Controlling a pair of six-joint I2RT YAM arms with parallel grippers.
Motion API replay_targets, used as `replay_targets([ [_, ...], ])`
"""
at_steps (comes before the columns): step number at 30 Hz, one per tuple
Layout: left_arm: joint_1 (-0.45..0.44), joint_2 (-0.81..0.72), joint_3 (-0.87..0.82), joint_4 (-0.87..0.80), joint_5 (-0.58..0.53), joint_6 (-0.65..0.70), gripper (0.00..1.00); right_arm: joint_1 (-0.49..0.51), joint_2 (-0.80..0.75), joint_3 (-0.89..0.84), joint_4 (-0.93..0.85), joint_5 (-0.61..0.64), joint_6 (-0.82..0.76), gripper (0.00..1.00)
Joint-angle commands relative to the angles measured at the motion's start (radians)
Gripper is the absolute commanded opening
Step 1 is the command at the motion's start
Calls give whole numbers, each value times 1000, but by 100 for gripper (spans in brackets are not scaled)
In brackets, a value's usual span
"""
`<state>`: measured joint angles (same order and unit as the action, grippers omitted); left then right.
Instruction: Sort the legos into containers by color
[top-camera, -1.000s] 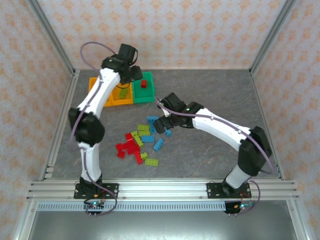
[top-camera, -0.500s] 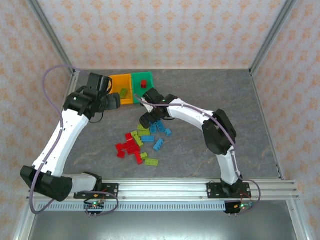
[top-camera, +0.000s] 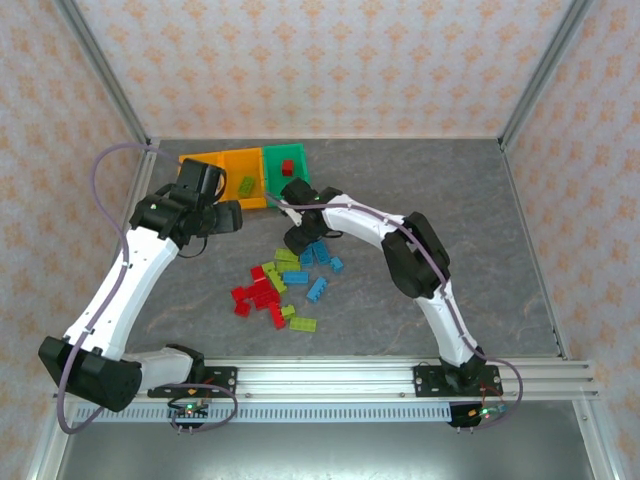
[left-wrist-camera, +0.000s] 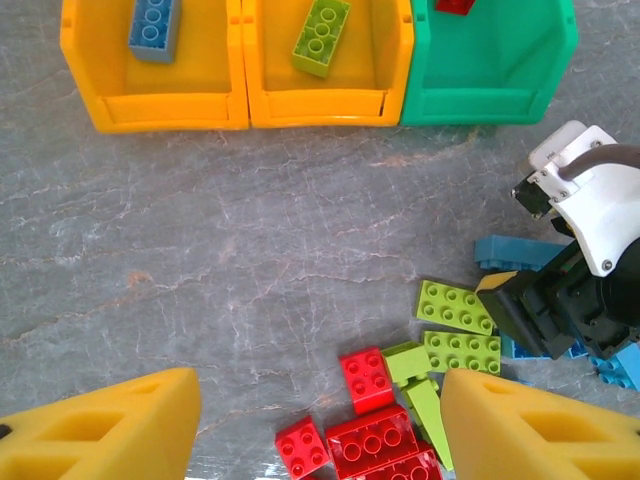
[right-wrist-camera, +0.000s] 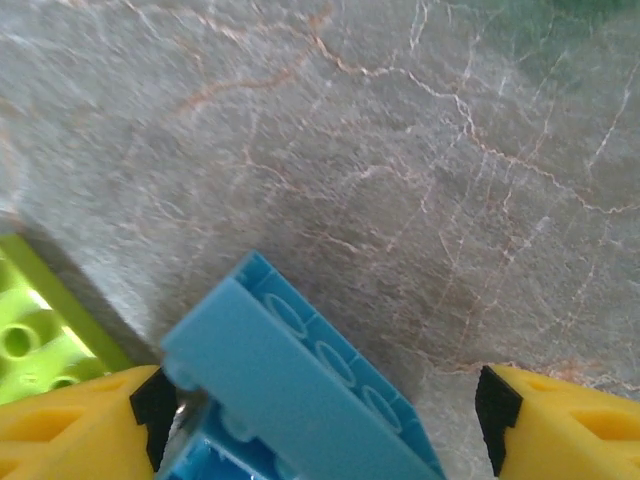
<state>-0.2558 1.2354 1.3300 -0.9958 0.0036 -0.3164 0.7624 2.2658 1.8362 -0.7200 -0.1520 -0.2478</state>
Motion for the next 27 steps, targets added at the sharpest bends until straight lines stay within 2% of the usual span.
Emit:
replay_targets([
  [1, -5, 15, -20, 5, 22, -9, 65, -6, 29, 64, -67, 39, -22, 79],
  [4, -5, 34, -13, 14, 43, -7, 65, -9, 12, 88, -72, -3, 5, 88],
  [7, -6, 49, -22, 28, 73, -52, 65, -19, -75, 54, -37, -73, 73, 94],
  [11, -23, 57, -100, 57, 92, -183, 65, -58, -283, -133, 116, -106, 227, 97],
  [14, -42, 100, -164, 58, 109, -308, 65, -79, -433, -297, 217, -65, 308, 97],
  [16, -73, 148, -192, 83, 143, -332, 65, -79, -500, -374, 235, -17, 314, 98],
  [20, -145, 279, -181, 119, 190, -316, 65, -81, -545, -441, 191, 15, 295, 98],
  [27, -151, 469, -136, 138, 165, -303, 64, -80, -562, -461, 171, 15, 321, 97],
])
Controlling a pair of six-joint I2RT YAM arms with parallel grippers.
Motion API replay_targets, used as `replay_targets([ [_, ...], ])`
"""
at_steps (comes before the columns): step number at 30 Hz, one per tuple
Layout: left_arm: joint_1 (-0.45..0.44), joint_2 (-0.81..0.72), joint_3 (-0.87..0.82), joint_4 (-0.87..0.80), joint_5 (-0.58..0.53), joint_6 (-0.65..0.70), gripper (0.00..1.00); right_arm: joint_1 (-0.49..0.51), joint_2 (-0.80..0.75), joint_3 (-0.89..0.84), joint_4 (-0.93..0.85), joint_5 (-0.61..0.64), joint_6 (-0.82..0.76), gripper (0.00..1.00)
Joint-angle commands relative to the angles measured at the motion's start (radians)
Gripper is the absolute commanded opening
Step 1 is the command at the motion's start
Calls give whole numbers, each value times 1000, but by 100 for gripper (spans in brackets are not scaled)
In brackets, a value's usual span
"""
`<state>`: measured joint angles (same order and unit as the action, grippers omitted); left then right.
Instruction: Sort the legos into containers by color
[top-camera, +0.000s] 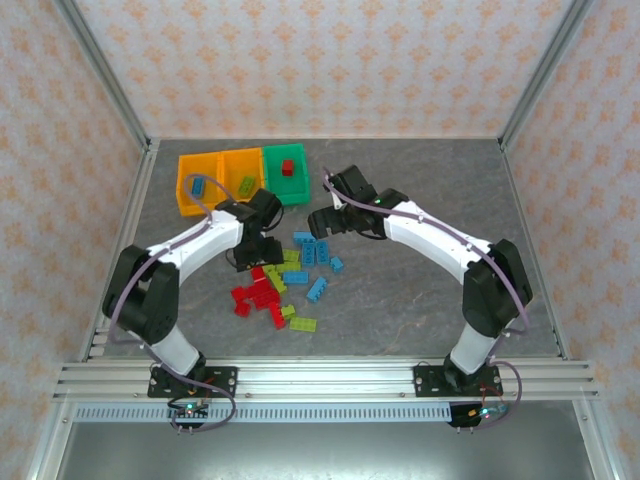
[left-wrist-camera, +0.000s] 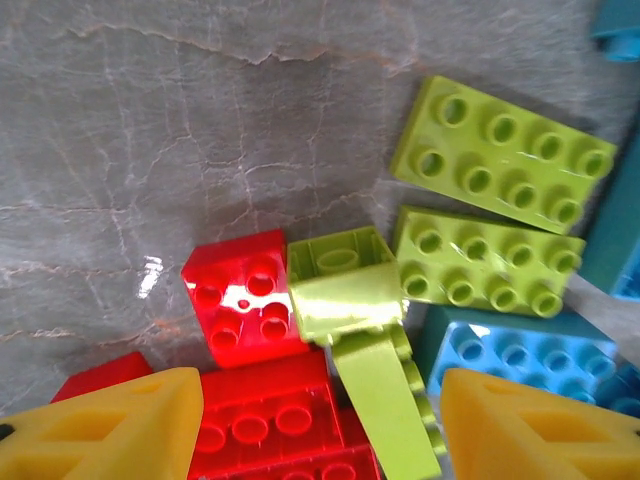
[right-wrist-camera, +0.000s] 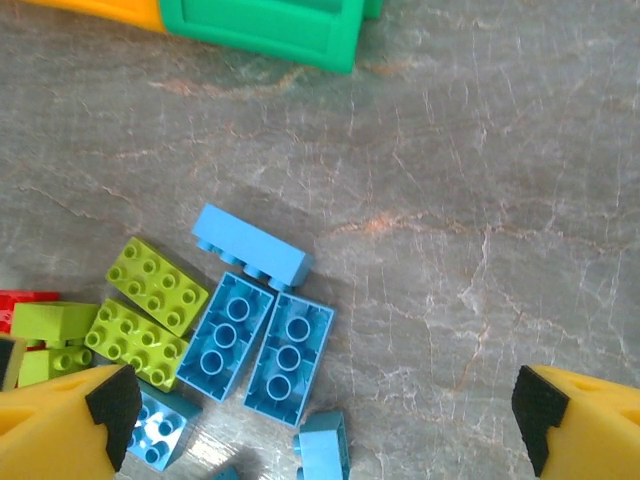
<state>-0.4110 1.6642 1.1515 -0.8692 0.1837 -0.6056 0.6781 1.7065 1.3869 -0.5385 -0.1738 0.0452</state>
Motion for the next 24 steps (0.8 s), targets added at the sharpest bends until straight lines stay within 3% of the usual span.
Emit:
replay_targets([
  [1, 4, 65, 49, 7, -17, -15, 63, 4, -5, -11, -13, 39, 28, 97],
  [10, 3, 159, 121, 17, 0, -17, 46, 5, -11, -20, -45, 62, -4, 97],
  [19, 3, 225, 135, -9, 5, 0, 46, 3, -5, -12, -60, 68, -28, 97],
  [24, 4, 225, 147, -18, -4, 3, 33, 4, -8, -9, -71, 70, -32, 97],
])
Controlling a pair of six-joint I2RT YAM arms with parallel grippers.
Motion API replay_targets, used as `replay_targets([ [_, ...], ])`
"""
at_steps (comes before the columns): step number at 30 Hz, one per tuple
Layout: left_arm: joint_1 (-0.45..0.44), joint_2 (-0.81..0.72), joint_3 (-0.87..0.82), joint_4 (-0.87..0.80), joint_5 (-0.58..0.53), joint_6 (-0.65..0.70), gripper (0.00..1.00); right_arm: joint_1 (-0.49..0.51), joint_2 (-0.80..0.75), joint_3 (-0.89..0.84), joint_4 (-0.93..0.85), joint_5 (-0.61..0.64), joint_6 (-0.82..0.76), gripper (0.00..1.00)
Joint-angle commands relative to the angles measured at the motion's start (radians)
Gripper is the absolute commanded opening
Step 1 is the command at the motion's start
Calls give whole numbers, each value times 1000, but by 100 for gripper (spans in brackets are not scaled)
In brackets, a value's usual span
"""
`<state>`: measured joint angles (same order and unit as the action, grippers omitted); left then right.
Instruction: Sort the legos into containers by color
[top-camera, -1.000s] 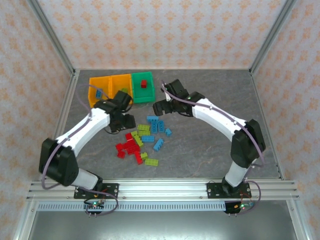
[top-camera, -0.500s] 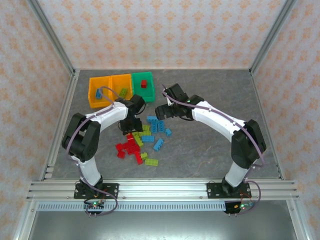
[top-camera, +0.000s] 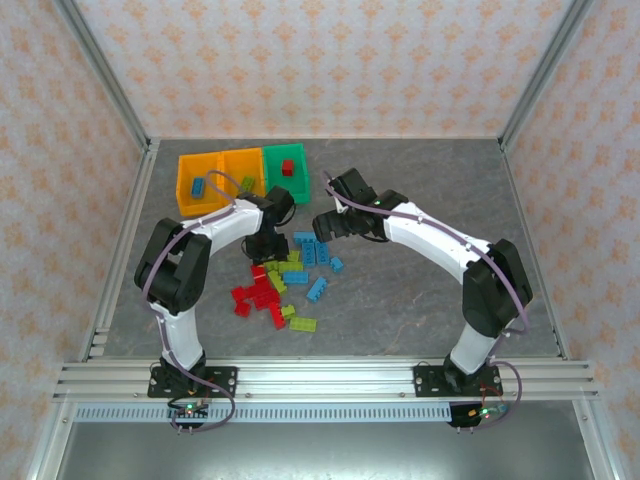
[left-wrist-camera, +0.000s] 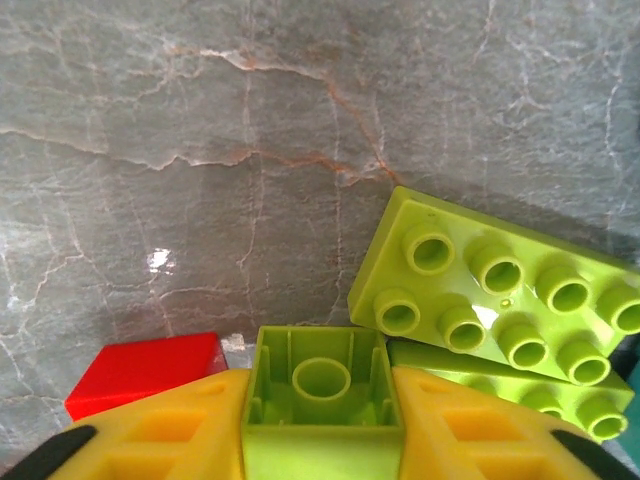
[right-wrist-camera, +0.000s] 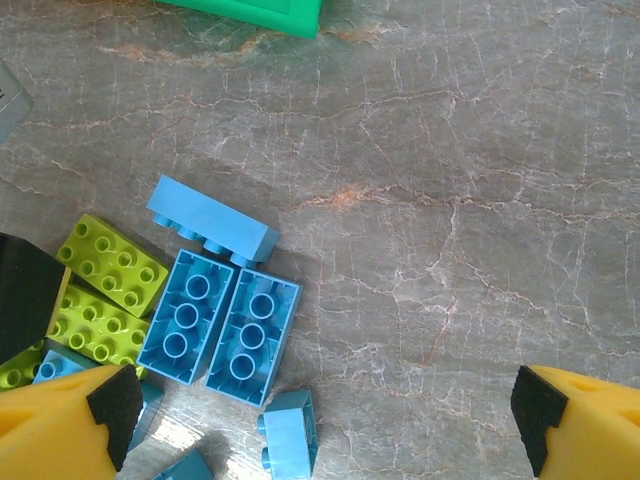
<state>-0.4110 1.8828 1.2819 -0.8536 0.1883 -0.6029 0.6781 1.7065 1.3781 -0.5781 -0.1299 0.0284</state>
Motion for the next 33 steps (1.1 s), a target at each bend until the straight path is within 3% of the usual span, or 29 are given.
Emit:
replay_targets([
  [1, 3, 1, 21, -38, -9, 1, 32, 3, -9, 1, -33, 27, -15, 97],
  [7, 20, -85, 139, -114, -61, 11, 28, 4, -35, -3, -34, 21, -5, 97],
  [12, 110, -111, 293, -118, -87, 18, 28, 3, -52, -5, -28, 35, 10, 97],
  [17, 222, 15, 505, -68, -164, 22, 28, 4, -59, 0, -41, 66, 15, 97],
  [24, 290, 329, 893, -79, -250, -25, 30, 4, -72, 31, -86, 112, 100, 97],
  [29, 312, 506, 1157, -135, -254, -35, 42, 3, -106, 28, -125, 123, 119, 97],
  [33, 319, 500, 1210, -159, -220, -25, 57, 4, -150, -17, -118, 151, 120, 97],
])
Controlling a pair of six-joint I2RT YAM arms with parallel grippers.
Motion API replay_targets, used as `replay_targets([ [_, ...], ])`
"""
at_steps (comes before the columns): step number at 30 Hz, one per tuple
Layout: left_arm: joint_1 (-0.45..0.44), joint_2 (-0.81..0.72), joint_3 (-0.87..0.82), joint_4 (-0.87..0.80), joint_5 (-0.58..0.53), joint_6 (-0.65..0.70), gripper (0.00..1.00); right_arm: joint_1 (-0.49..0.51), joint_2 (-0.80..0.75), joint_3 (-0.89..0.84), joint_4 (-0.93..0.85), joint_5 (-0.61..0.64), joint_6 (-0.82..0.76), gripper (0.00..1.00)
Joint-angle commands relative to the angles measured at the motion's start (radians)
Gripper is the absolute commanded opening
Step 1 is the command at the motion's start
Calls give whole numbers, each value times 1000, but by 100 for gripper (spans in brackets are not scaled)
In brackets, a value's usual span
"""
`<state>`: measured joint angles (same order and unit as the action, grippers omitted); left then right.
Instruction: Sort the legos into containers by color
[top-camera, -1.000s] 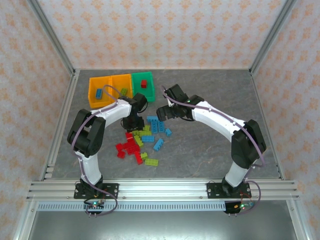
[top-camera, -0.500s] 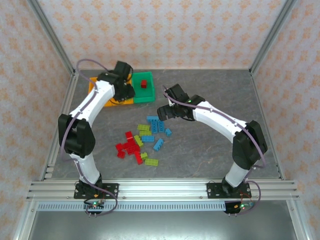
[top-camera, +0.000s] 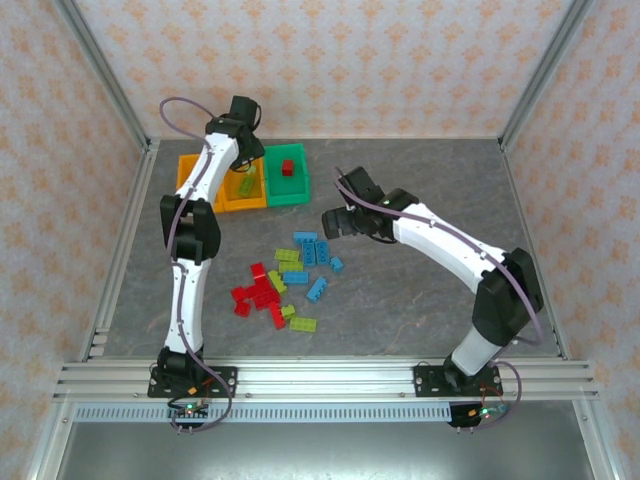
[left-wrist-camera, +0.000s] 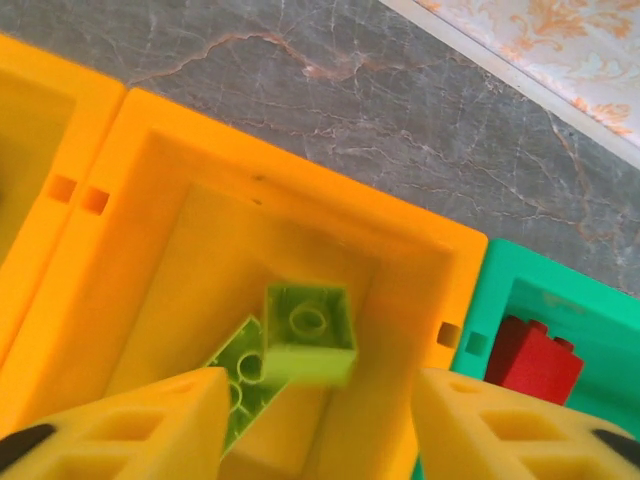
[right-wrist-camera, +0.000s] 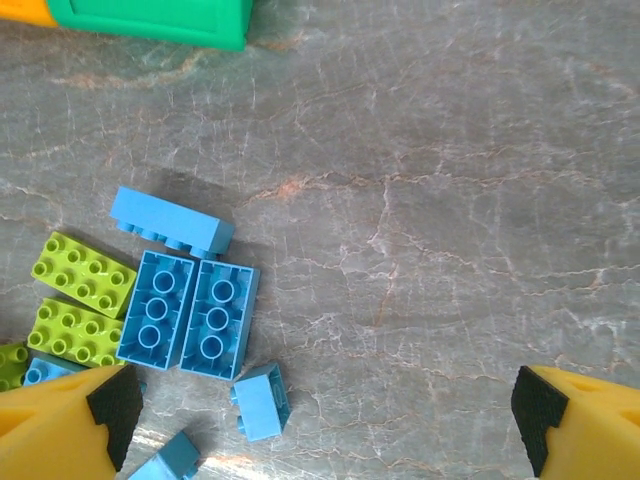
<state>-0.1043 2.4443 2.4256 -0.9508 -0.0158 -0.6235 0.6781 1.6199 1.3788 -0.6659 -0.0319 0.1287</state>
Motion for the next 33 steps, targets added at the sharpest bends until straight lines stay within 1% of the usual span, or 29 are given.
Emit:
replay_targets([
  [1, 12, -91, 44, -53, 0, 0, 58, 3, -73, -29, -21, 55, 24, 97],
  [5, 1, -250, -110, -46, 61, 12, 60, 4, -89, -66, 7, 52, 47, 98],
  [8, -48, -418, -299, -31, 84, 32, 60, 4, -101, -93, 33, 55, 68, 98],
  [11, -149, -585, -502, 13, 102, 82, 60, 4, -145, -142, 83, 59, 84, 98],
  [12, -192, -625, -564, 24, 103, 119, 60, 5, -170, -168, 103, 63, 90, 98],
  [15, -308, -676, -690, 29, 90, 143, 60, 4, -249, -241, 138, 106, 119, 100],
  [18, -402, -658, -789, 72, 100, 69, 62, 3, -318, -301, 132, 174, 158, 99],
  [19, -430, -637, -804, 91, 113, 45, 67, 3, -331, -317, 128, 184, 165, 99],
  [22, -475, -545, -784, 112, 141, 24, 91, 3, -350, -334, 101, 190, 174, 99],
  [23, -478, -491, -758, 104, 156, 22, 94, 3, -351, -334, 88, 195, 180, 99],
  [24, -477, -454, -733, 90, 155, 19, 95, 4, -352, -334, 79, 198, 186, 99],
  [27, -465, -366, -657, 39, 97, 28, 97, 3, -361, -337, 56, 207, 196, 99],
  [29, -448, -330, -641, 23, 63, 24, 98, 4, -374, -347, 48, 218, 203, 99],
  [33, -416, -284, -633, 14, 43, 55, 98, 3, -405, -364, 39, 241, 213, 99],
])
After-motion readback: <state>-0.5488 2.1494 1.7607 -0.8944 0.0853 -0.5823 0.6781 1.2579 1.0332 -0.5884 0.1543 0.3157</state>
